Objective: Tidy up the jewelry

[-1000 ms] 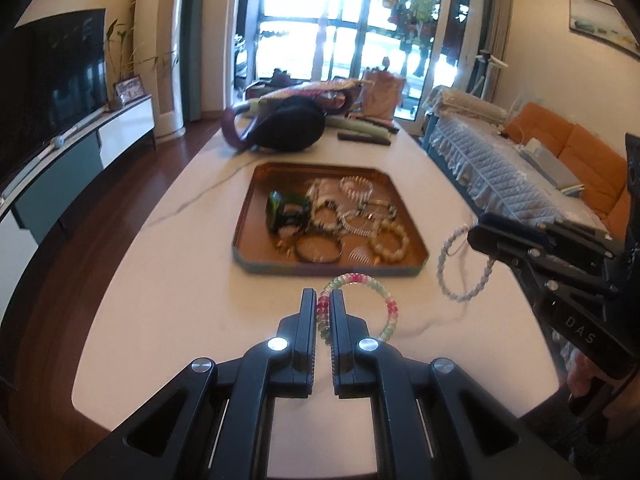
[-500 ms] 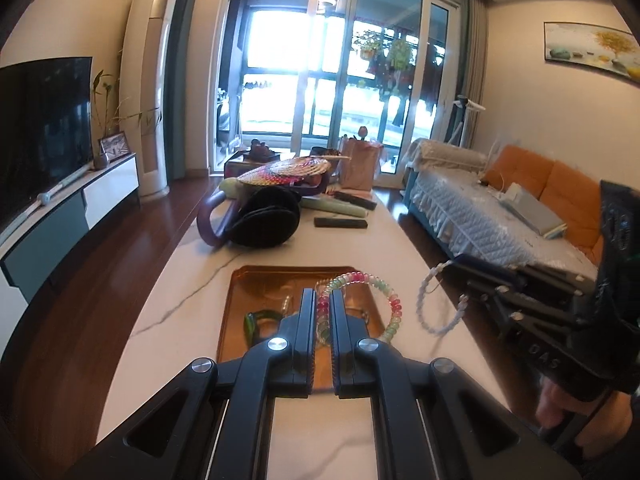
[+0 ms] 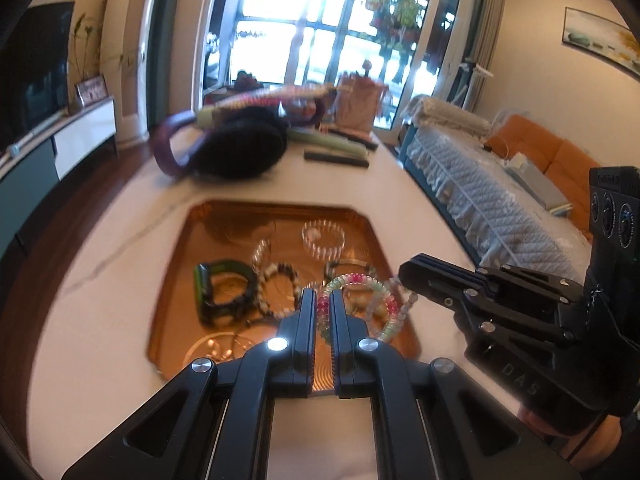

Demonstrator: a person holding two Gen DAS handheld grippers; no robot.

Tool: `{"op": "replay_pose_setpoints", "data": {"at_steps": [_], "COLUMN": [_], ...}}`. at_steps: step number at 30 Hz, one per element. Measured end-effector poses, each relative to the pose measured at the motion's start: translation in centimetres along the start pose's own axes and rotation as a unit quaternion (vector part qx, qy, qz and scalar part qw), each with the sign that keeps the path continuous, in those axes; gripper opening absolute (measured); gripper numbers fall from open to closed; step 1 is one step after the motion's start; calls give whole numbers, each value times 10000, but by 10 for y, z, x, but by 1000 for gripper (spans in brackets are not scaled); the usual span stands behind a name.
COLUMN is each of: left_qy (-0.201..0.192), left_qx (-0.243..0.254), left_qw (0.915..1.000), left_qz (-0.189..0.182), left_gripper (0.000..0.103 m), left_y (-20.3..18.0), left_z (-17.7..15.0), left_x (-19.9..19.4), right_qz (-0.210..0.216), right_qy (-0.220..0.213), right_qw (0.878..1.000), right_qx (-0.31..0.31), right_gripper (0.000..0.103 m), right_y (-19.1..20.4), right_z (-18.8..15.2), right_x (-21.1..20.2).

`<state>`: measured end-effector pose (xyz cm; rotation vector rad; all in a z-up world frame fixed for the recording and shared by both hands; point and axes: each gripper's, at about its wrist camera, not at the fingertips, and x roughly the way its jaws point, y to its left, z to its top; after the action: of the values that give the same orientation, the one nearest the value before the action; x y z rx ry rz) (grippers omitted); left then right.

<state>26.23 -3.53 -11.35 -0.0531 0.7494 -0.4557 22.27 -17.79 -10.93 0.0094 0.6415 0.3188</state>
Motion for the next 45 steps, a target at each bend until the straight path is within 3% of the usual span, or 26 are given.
{"op": "replay_pose_setpoints", "data": {"at_steps": [6,13,16,17,18,19,20,22,24,27,29,32,34,37,41,45], "left_qy": [431,545,509,519,487,397,311,127,-2,-281,-420,-633,-701,-549,-315,-296], "left_qx": [-98,-111,-254,-312,-355,-346,-290,-156,-79,159,292,378,299,40,-25,-13], "left_qw": [9990,9984,9982,9980,9979,9982,9984,9985,9981,9970,9959,9941,9914,9907,9882,9853], "left_qz": [45,19,190,189,216,295,361,518,607,702,747,800,1060,1244,1500,1681], "left_gripper": [6,7,14,26,34,52,63,69,75,82,91,95,102,103,103,103], "left_y": [12,13,13,13,11,7,3,-11,-25,-54,-72,-98,-111,-122,-137,-149], "left_z": [-24,-30,-29,-28,-28,-29,-30,-34,-37,-46,-52,-66,-78,-92,-111,-124], "left_x": [46,58,44,39,27,13,-1,-36,-69,-130,-164,-217,-248,-279,-306,-325], "right_qz": [36,-144,-271,-302,-342,-398,-429,-474,-562,-541,-514,-715,-884,-1056,-990,-986], "right_qy": [336,471,450,450,459,493,518,475,425,246,130,-27,-130,-194,148,140], "right_qw": [9993,9985,9986,9985,9981,9974,9969,9962,9953,9950,9960,9958,9948,9922,9922,9919], "right_qx": [130,-230,-16,122,225,343,419,561,665,805,721,571,479,637,739,792], "right_gripper": [5,6,15,19,20,23,25,29,39,66,78,86,91,94,94,94], "right_y": [-16,-5,-6,-8,-8,-8,-6,3,14,36,55,81,96,110,122,129], "right_z": [-21,-27,-31,-34,-36,-38,-39,-41,-43,-44,-45,-47,-51,-63,-78,-87], "right_x": [39,50,41,35,30,23,14,-11,-39,-92,-131,-182,-209,-249,-274,-292]}}
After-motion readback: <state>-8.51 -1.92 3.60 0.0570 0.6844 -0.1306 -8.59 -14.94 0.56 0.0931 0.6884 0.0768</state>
